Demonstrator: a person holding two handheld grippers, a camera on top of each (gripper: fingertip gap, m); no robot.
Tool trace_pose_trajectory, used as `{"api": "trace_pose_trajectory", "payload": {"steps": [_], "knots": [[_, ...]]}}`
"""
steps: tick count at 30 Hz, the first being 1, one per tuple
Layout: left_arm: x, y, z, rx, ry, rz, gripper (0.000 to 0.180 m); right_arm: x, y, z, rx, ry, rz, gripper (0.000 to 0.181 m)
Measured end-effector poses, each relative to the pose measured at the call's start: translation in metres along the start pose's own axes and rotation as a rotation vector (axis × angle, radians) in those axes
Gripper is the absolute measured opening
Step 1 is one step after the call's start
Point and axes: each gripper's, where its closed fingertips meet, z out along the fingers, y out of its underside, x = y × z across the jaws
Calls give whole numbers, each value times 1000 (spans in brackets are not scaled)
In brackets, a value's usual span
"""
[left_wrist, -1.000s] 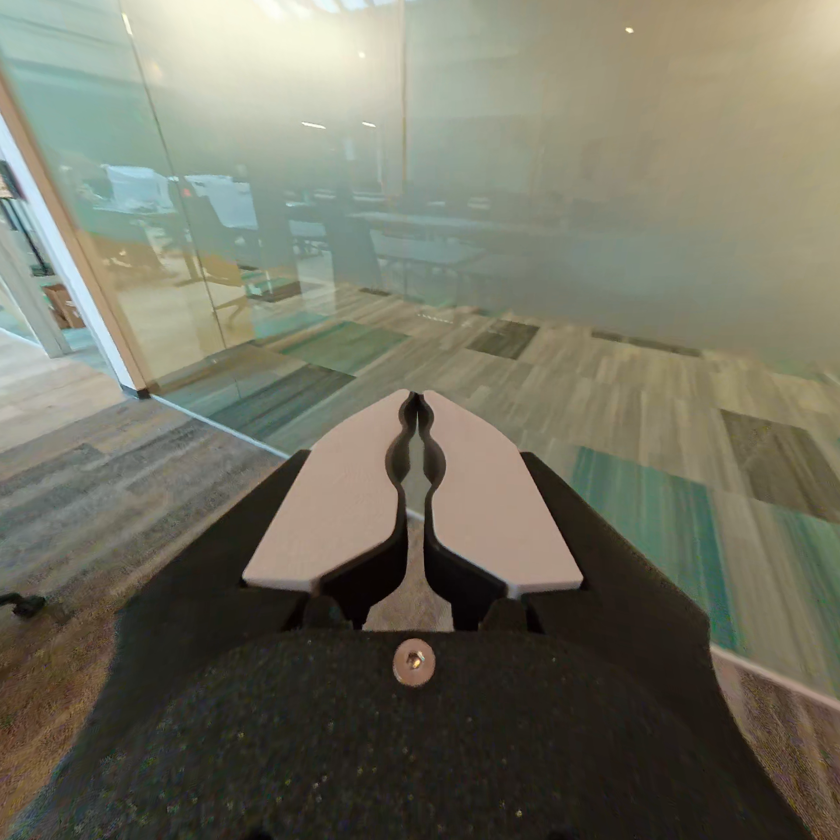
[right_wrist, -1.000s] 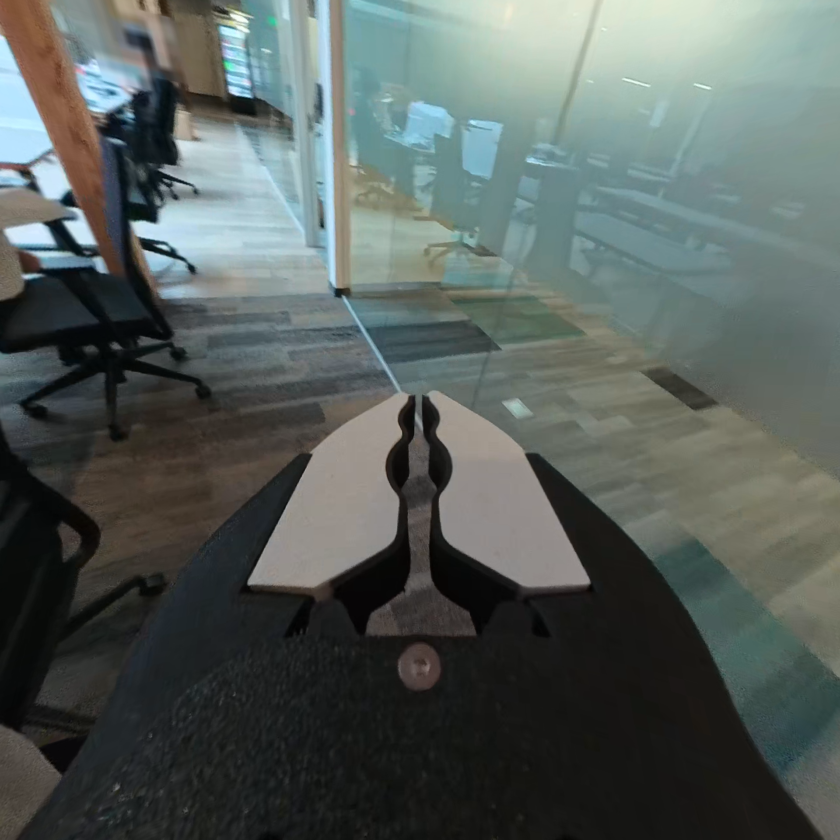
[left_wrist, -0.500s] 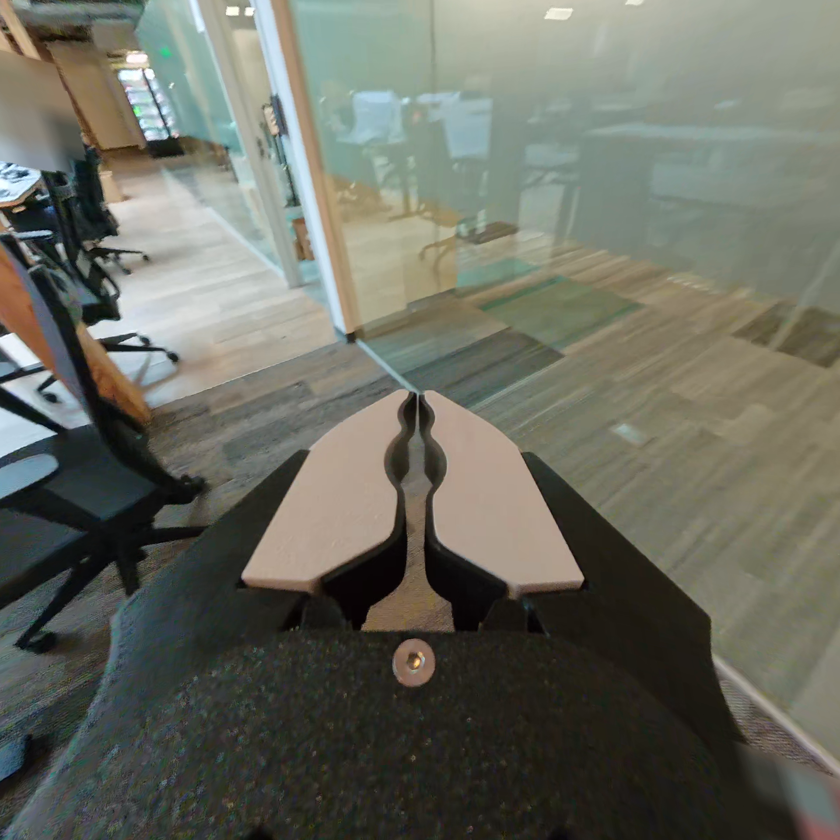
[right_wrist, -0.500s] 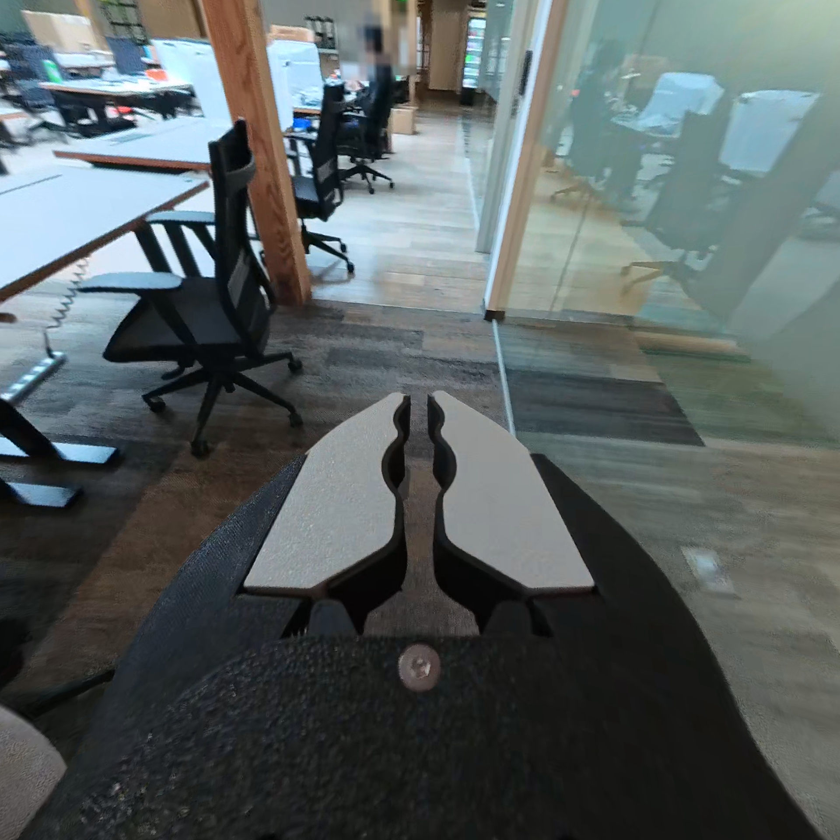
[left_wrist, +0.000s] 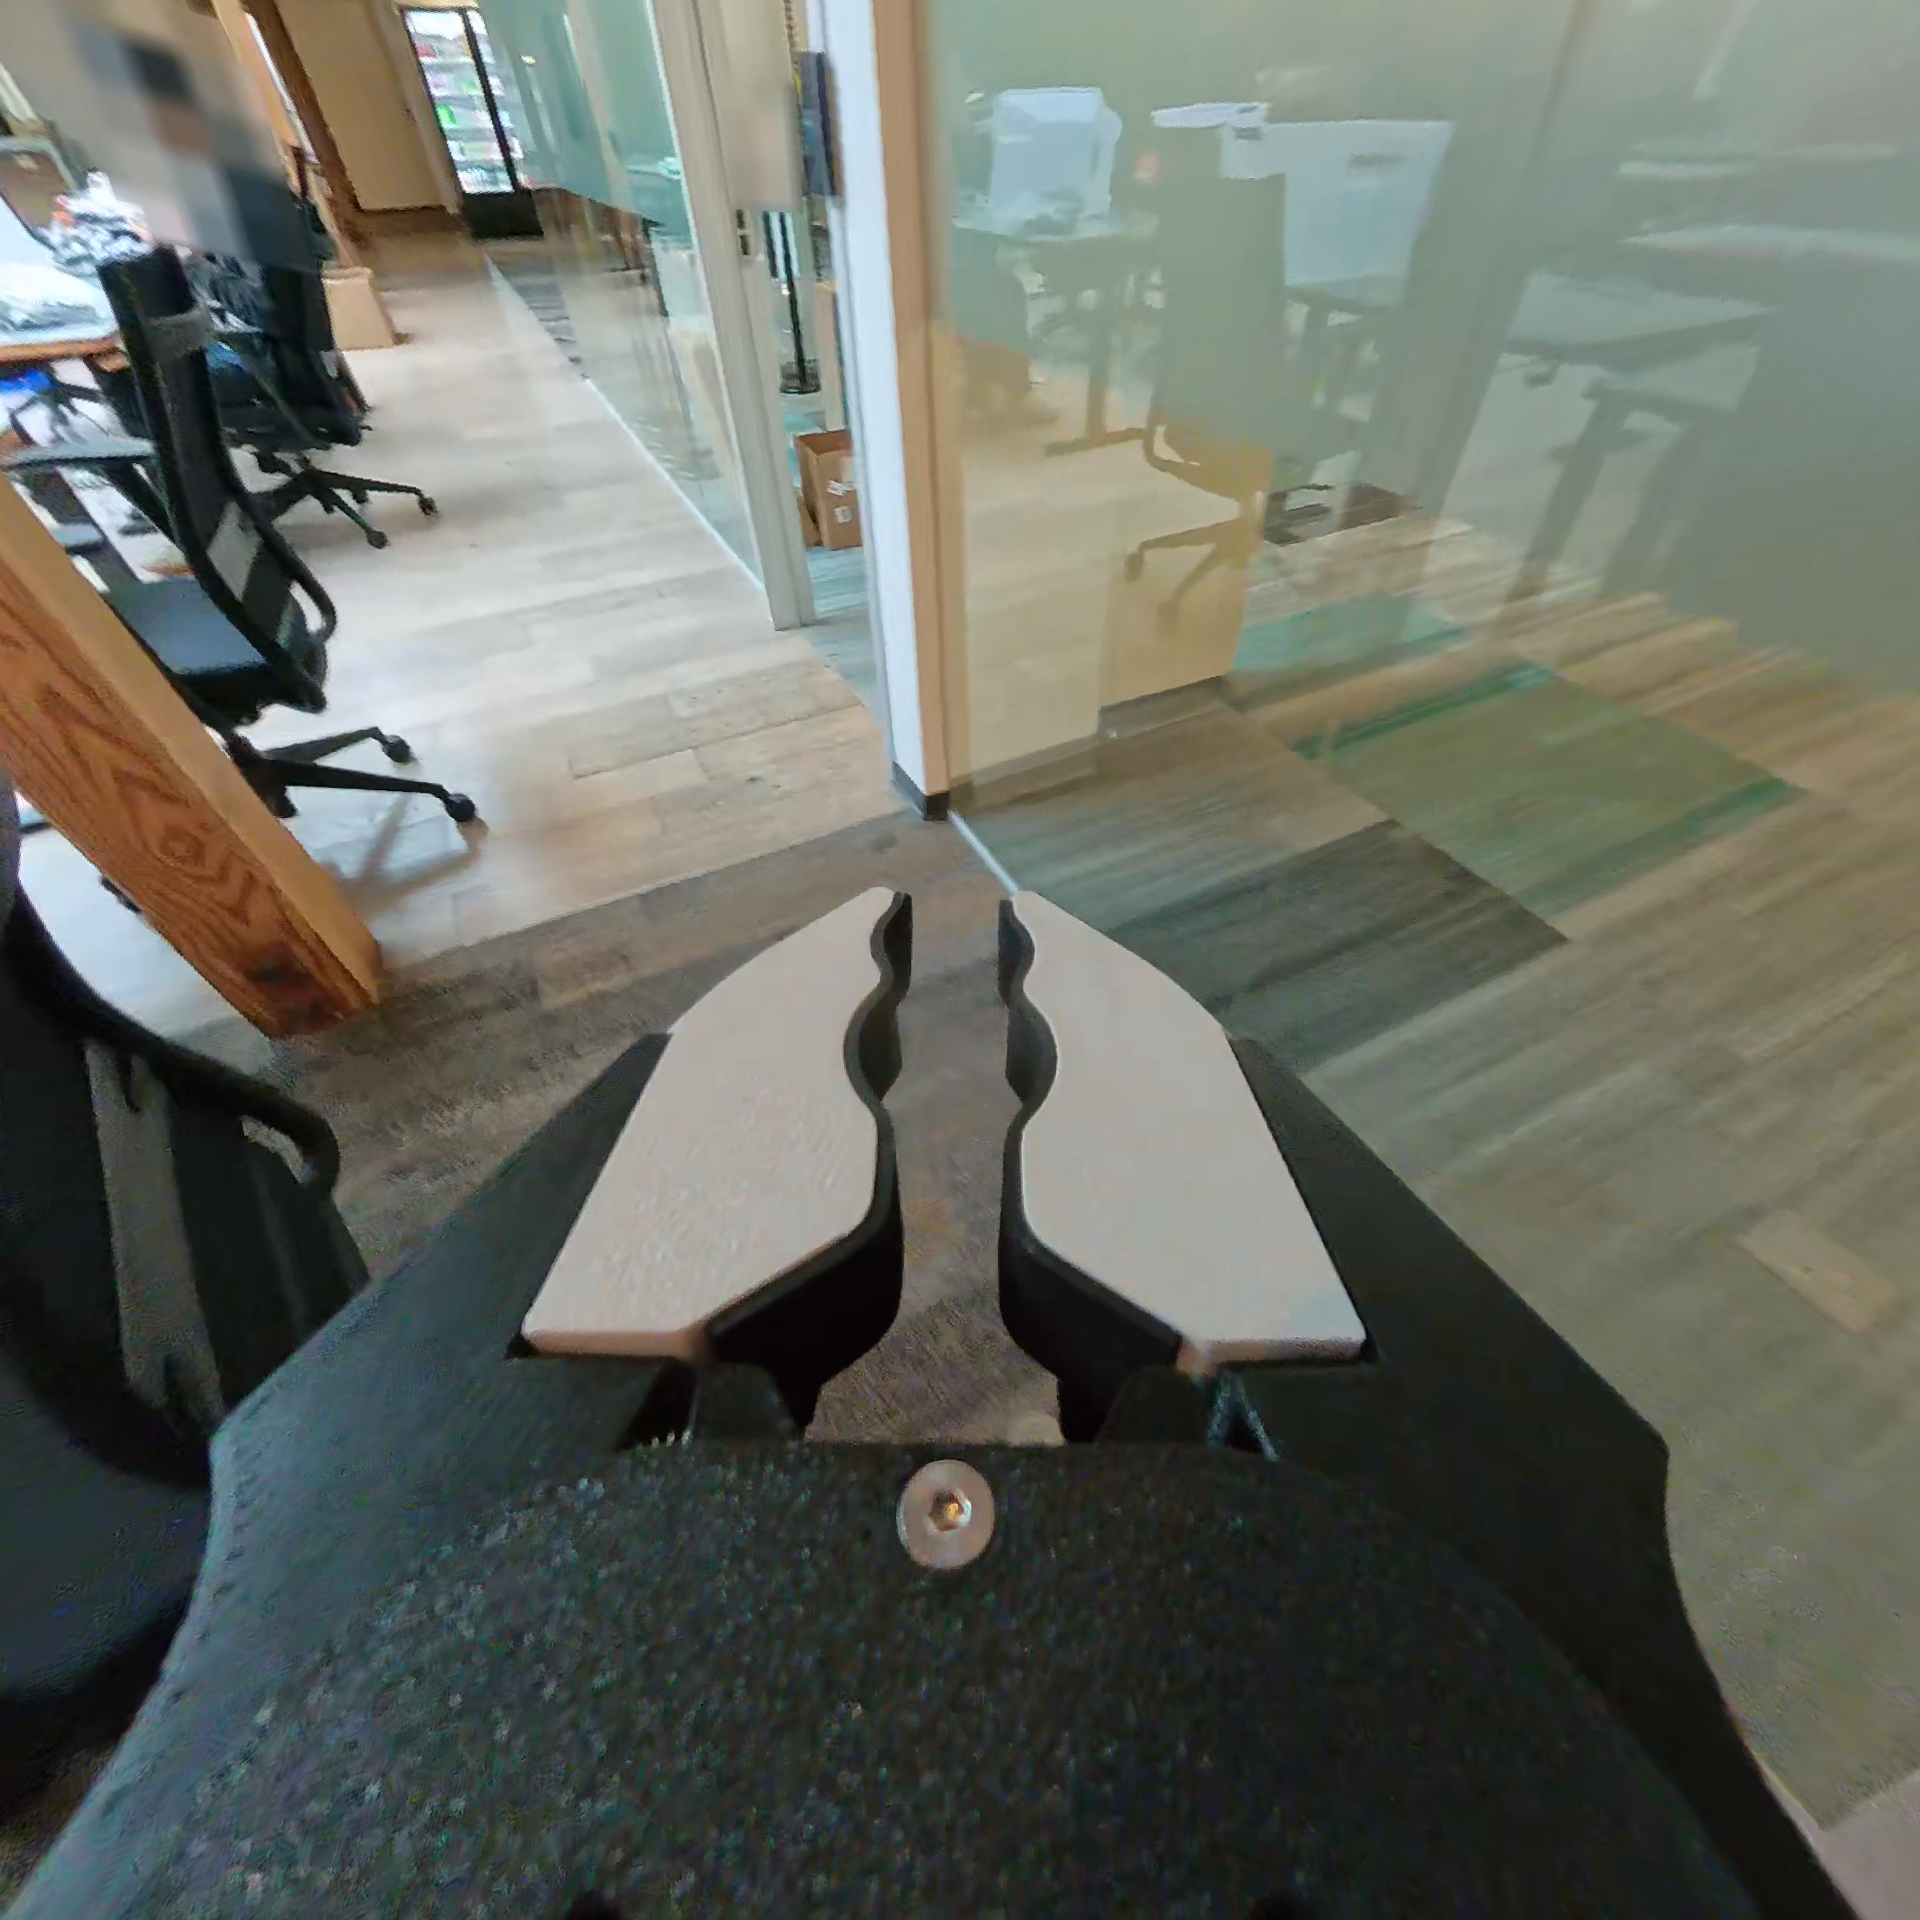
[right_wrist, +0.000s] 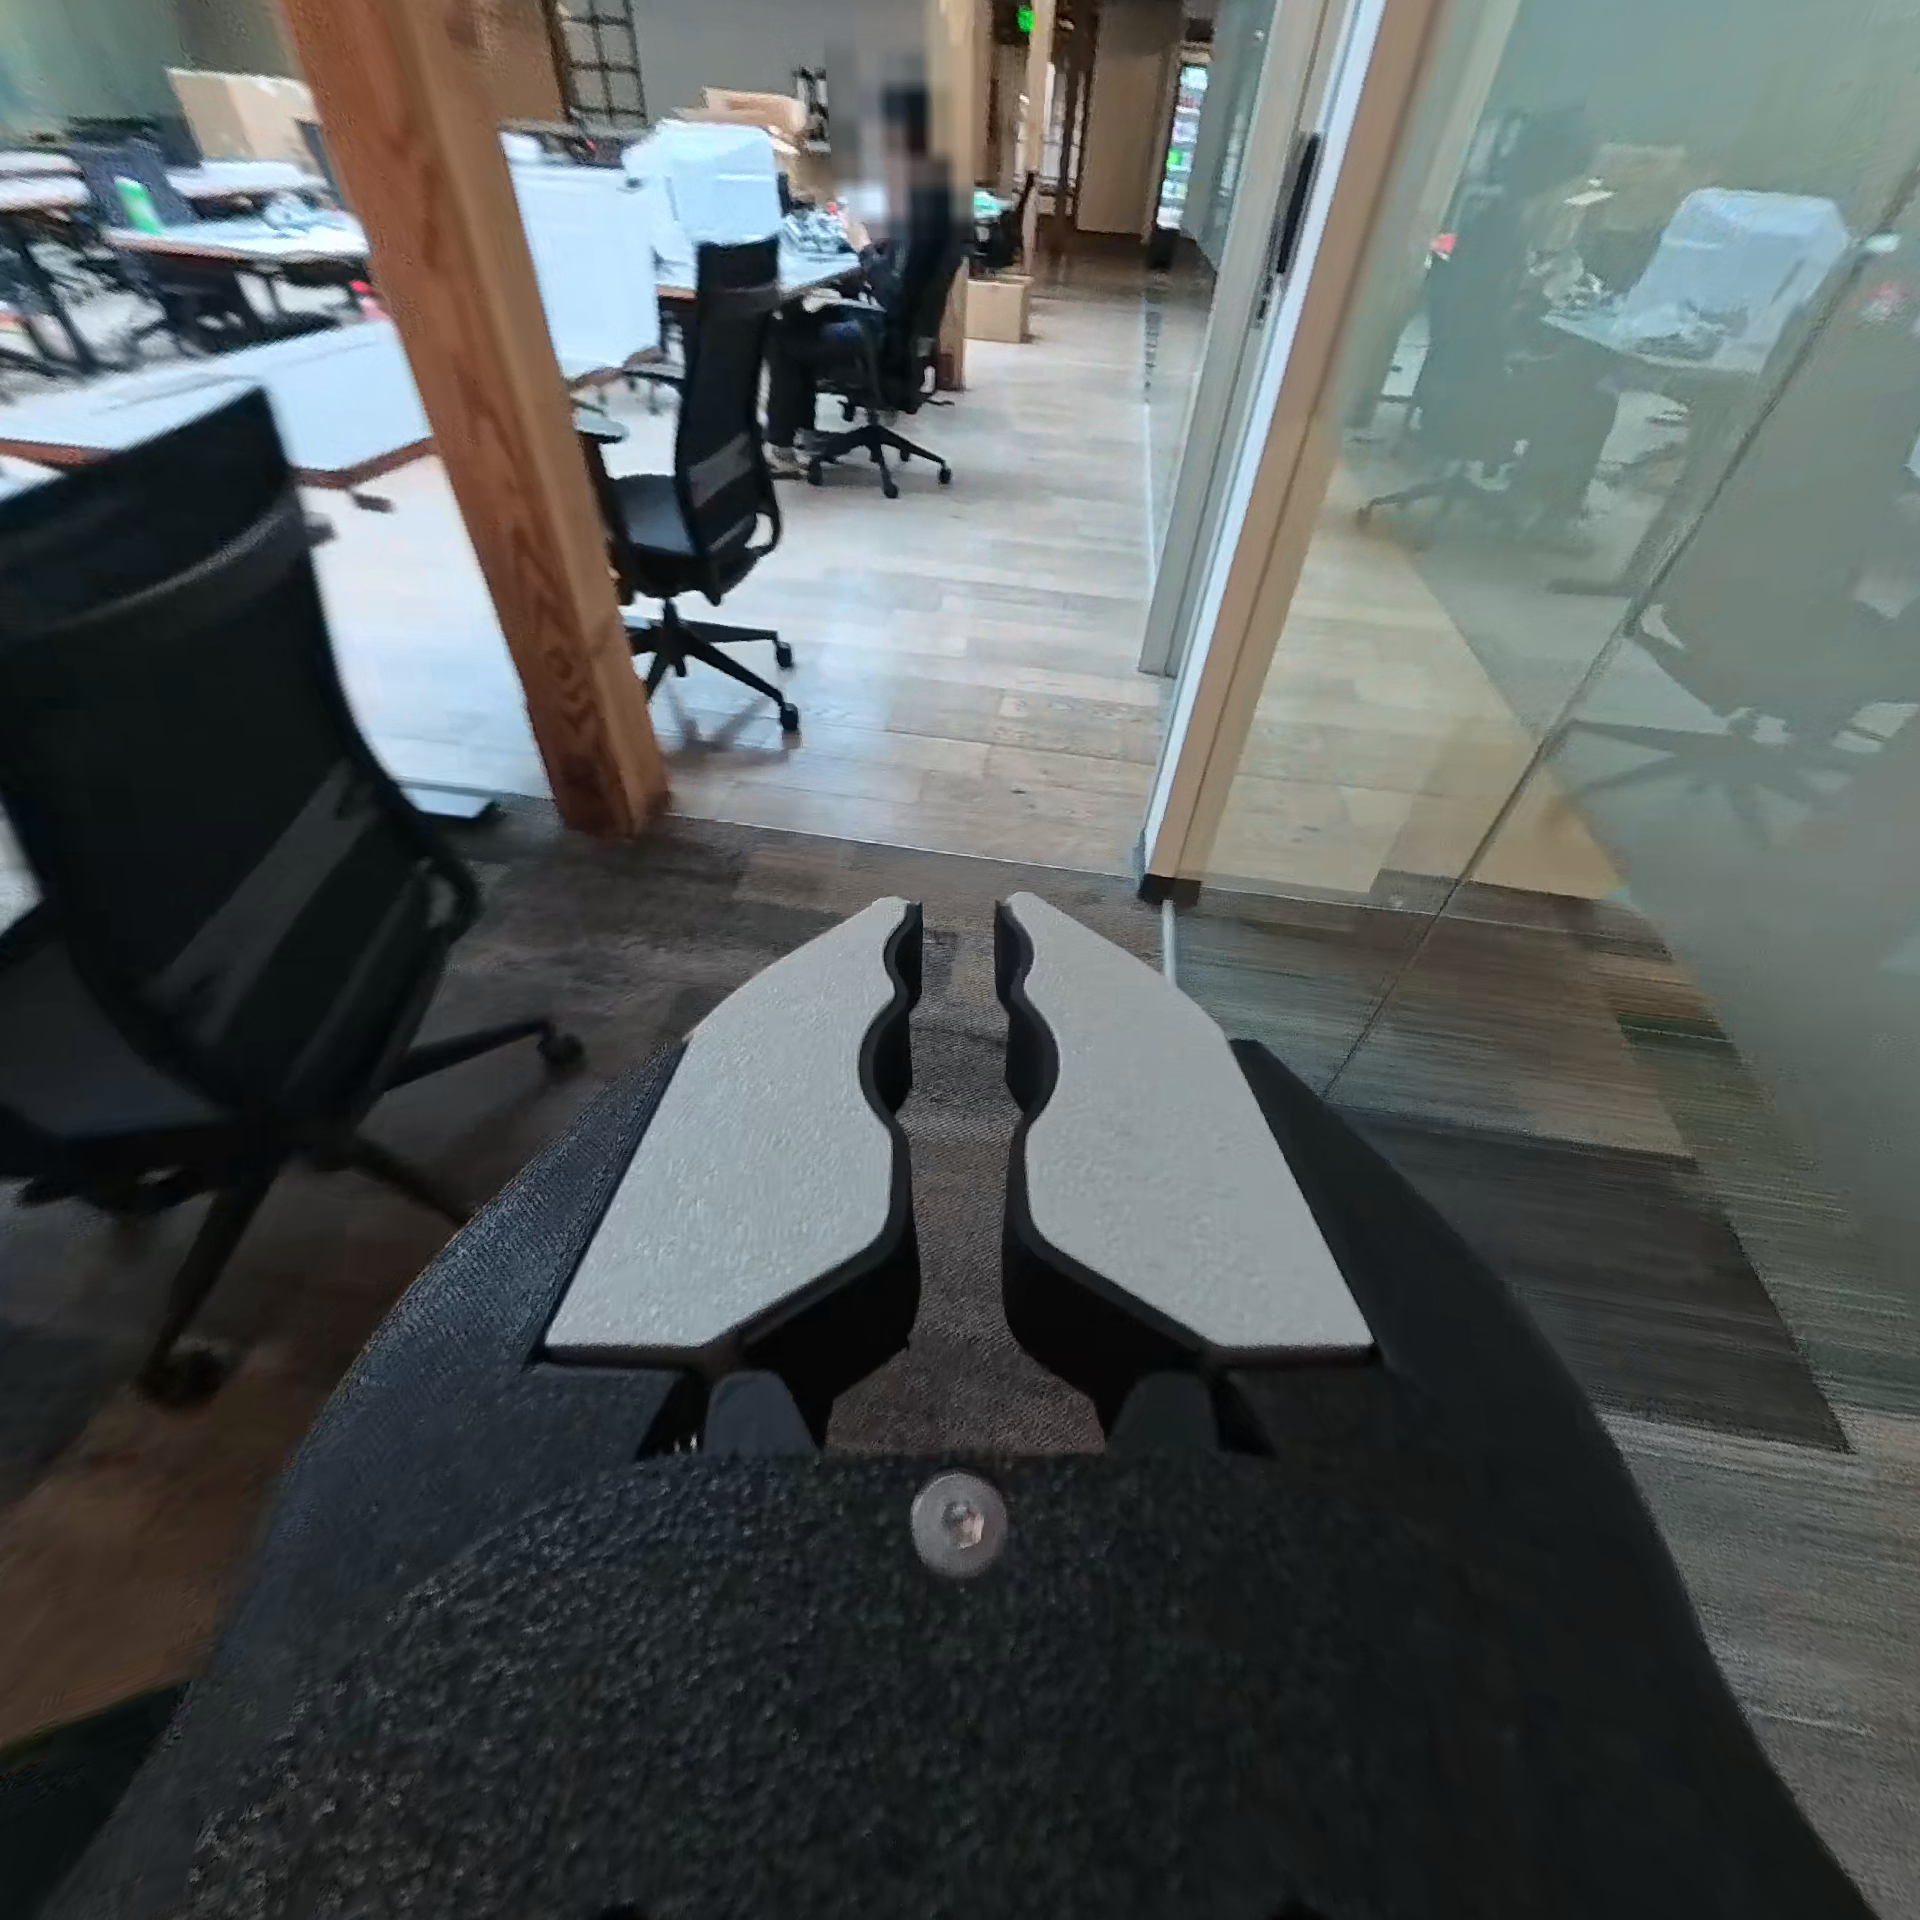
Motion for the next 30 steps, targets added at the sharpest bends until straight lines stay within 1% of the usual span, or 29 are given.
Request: {"api": "trace_pose_trajectory", "payload": {"steps": [3,8,10,12,14,17,20,26,30], "knots": [[-59,-47,131,28,6,23,17,27,-30,120,-11,32,23,16],[-130,-169,320,114,96,31,18,59,-113,307,21,10,4,16],[-153,-201,388,130,131,26,18,68,-125,376,22,-11,19,15],[-182,-213,458,133,136,30,17,81,-129,459,17,-26,25,15],[-214,-211,528,133,114,49,13,94,-129,547,23,-37,11,13],[-272,-198,634,96,51,38,5,110,-134,676,39,-31,-50,9],[-338,-219,733,67,-19,20,0,127,-173,803,54,-62,7,7],[-473,-305,915,112,-79,-1,0,145,-267,1035,74,-139,15,0],[-551,-310,1053,107,-43,10,0,161,-297,1181,113,-106,-7,0]]}}
